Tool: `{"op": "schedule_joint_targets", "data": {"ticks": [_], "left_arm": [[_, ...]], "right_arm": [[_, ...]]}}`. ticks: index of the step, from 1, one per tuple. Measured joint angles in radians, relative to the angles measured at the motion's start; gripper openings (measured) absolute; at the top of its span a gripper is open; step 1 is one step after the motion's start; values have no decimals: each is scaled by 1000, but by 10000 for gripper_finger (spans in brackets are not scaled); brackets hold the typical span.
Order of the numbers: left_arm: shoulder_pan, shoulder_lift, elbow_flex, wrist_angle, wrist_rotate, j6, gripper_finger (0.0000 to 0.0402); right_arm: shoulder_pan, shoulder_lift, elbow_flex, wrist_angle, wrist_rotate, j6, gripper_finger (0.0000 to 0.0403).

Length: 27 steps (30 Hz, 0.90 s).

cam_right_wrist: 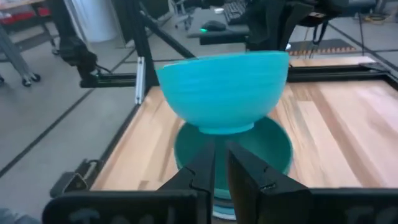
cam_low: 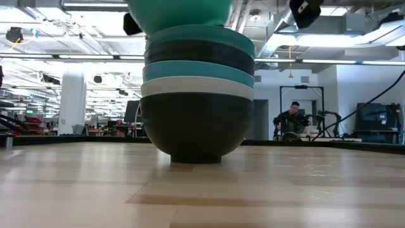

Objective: Nest bowls inside each other
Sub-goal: Stack the light blue bowl on top of the green bowl

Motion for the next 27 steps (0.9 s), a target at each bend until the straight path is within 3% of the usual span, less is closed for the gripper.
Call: {"op": "schedule_joint_targets", "data": {"ticks": [9, 13, 21, 27], "left_arm": [[92, 12, 17, 21, 40, 6, 0], [111, 57, 120, -58, 67, 57, 0], [98, 248, 372, -427, 63, 162, 0], [86, 343, 482, -460, 93, 228, 0]], "right_arm": [[-37, 6, 0, -52, 12, -9, 59], [-58, 6, 0, -63, 11, -13, 59], [-68, 6, 0, -105, 8, -13, 59], [-63, 6, 0, -115, 8, -13, 59]]}}
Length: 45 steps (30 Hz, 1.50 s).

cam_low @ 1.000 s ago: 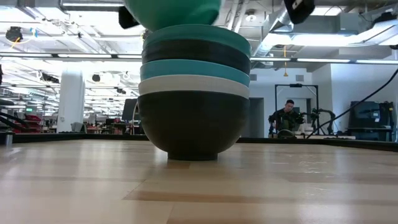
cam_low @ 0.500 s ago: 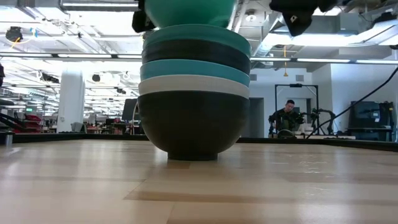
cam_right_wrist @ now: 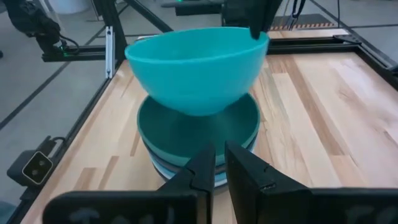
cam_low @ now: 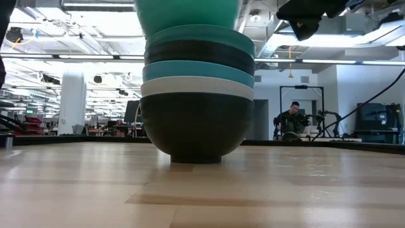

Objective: Nest bowls inside each other
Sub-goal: Stack the light blue bowl on top of the green bowl

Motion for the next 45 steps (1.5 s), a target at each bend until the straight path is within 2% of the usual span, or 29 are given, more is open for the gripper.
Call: {"op": "schedule_joint_targets", "data": {"ticks": [8, 19, 30, 45], "left_arm": [[1, 13, 50, -10, -2, -2, 0], [-3, 13, 53, -15, -2, -1, 0], [-4, 111, 53, -9, 49, 37, 0], [22, 112, 56, 13, 50, 55, 0]], "right_arm": [[0, 0, 0, -14, 0, 0, 59], [0, 0, 0, -14, 0, 0, 59], [0, 0, 1, -14, 0, 0, 59], [0, 0, 1, -12, 0, 0, 59]]}}
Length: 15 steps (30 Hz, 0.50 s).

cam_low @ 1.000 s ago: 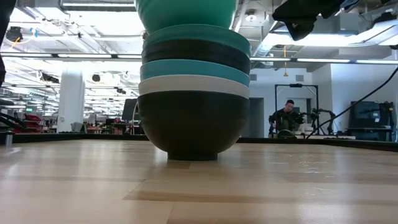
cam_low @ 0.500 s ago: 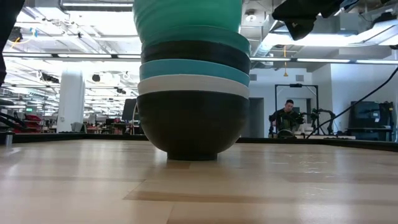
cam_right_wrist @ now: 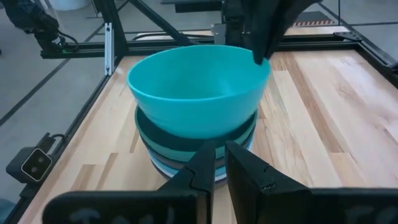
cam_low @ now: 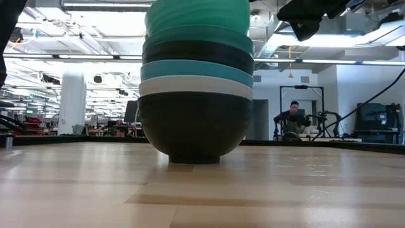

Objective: Nest bowls inside each other
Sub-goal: Stack the light blue bowl on top of the green bowl

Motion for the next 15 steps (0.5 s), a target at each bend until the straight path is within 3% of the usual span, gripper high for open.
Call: {"op": "schedule_joint_targets", "data": {"ticks": [15], "left_arm": [[-2, 82, -1, -7, 34, 44, 0]], "right_arm": [[0, 0, 0, -1, 0, 0, 59]]}}
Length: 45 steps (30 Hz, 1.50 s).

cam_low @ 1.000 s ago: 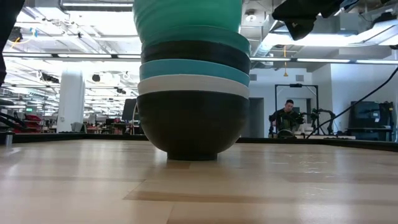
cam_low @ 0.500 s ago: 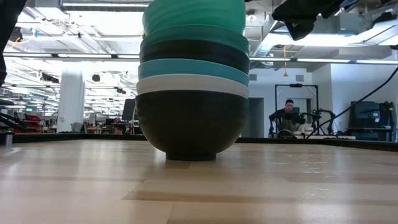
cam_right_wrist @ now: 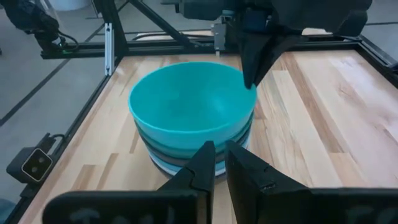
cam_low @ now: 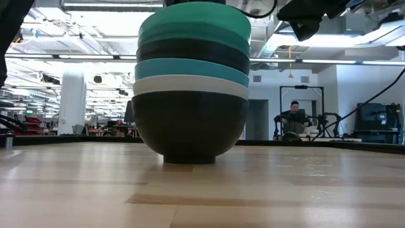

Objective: Nest bowls inside each other
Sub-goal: Stack the light blue bowl on top of the green bowl, then return to Home Position

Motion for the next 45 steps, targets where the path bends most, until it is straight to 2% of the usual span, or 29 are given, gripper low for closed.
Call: {"op": "schedule_joint_targets", "data": {"ticks": [9, 21, 24, 28, 32, 38, 42, 45], "left_arm": [[4, 0, 0, -1, 19, 26, 4], [4, 0, 1, 5, 21, 35, 55], [4, -9, 0, -1, 55, 25, 67], [3, -22, 65, -33, 71, 26, 74], [2, -38, 241, -95, -14, 35, 75], [1, -47, 511, -168, -155, 65, 76], [-5, -123, 421, -171, -183, 62, 76], [-17, -155, 355, -253, -205, 57, 76]], "right_arm": [[0, 0, 0, -13, 0, 0, 59], [0, 0, 0, -13, 0, 0, 59], [0, 0, 0, -13, 0, 0, 59], [0, -30, -1, -6, -27, 0, 59], [0, -108, 0, -9, -28, 0, 59], [0, -252, 0, -141, -22, 49, 59], [1, -326, 0, -200, -20, 86, 59], [11, -361, 0, -218, -10, 72, 59]]}}
